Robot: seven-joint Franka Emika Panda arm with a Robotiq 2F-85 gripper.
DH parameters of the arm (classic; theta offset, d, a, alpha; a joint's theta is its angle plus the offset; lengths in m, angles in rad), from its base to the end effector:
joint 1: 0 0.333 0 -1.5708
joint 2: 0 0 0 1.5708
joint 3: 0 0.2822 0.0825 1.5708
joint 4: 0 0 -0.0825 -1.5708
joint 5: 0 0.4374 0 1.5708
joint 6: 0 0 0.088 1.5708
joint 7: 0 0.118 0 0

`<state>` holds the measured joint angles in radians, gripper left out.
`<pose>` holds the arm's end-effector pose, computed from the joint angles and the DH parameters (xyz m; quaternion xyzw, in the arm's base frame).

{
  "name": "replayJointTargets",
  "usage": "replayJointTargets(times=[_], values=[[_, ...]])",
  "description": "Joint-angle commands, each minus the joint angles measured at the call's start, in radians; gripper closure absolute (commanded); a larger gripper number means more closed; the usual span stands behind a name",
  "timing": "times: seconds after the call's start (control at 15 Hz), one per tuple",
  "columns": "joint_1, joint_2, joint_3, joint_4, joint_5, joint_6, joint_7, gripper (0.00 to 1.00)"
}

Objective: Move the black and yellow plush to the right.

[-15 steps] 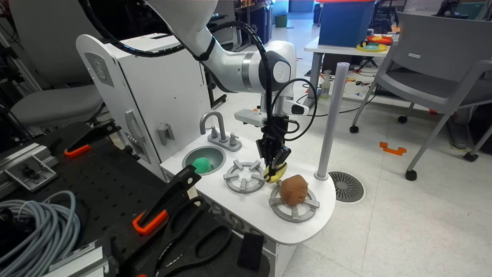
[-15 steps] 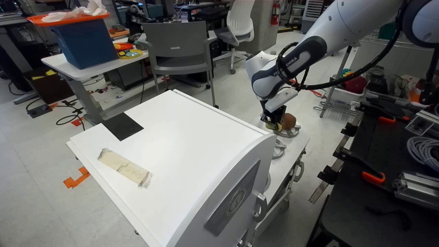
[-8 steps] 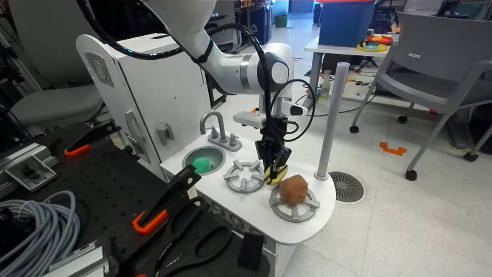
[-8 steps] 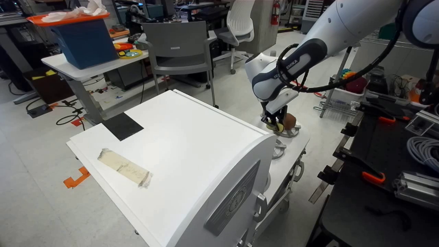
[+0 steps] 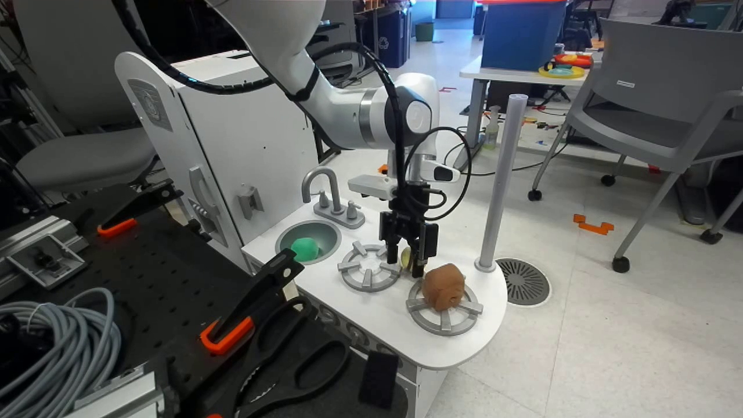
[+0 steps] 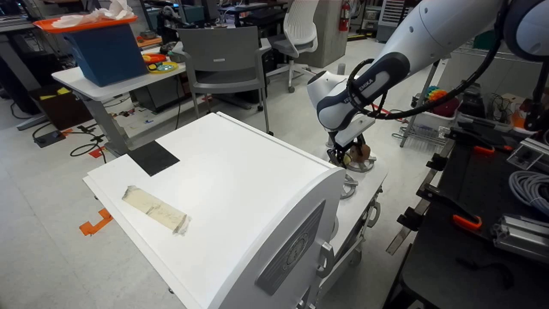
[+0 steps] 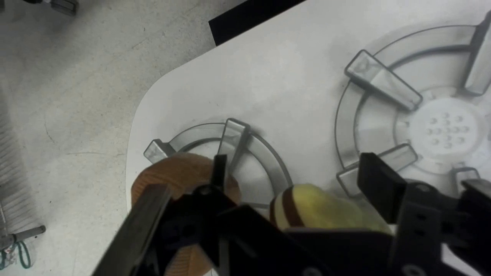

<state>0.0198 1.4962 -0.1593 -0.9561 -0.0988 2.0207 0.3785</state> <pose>0.6613 -0.0789 -0.1492 0.9554 -0.1655 -0.1889 0.1553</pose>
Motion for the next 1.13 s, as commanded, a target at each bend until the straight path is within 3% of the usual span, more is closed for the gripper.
replayJointTargets(times=[0.0,0.33,0.53,0.8,0.87,1.07], values=[[0.026,0.0,-0.021,-0.005,-0.023,-0.025,0.029,0.0],[0.035,0.0,-0.014,0.003,-0.03,-0.033,0.018,0.0],[0.028,-0.002,0.025,0.04,-0.007,-0.095,-0.046,0.0],[0.022,-0.158,0.095,-0.122,0.01,-0.142,-0.162,0.0],[0.032,-0.062,0.067,-0.024,-0.008,-0.111,-0.109,0.0],[0.032,-0.125,0.085,-0.076,-0.006,-0.127,-0.137,0.0]])
